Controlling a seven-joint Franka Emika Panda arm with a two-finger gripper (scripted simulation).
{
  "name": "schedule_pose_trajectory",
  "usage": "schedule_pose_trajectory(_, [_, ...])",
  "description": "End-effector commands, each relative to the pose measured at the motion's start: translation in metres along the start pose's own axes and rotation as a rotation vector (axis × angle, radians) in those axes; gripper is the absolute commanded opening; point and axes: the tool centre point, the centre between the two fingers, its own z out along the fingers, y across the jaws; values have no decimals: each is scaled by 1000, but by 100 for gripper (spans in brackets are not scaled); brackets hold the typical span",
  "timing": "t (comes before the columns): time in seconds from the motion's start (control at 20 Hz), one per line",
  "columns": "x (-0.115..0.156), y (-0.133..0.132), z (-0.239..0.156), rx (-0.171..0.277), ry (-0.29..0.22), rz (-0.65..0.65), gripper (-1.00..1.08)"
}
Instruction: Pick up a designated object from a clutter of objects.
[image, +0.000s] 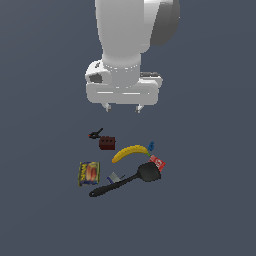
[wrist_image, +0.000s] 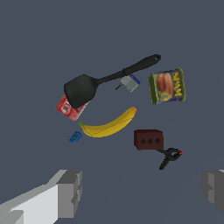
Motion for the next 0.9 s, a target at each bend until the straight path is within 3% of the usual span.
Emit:
schedule_pose_trajectory(0.0, [0,0,0,0,0,0,100])
schedule_pose_trajectory(0.4, [1,-25,-13,-13,15,-79,100])
schedule_pose_trajectory(0.85, [7,-25,-9,-9,15,-45,100])
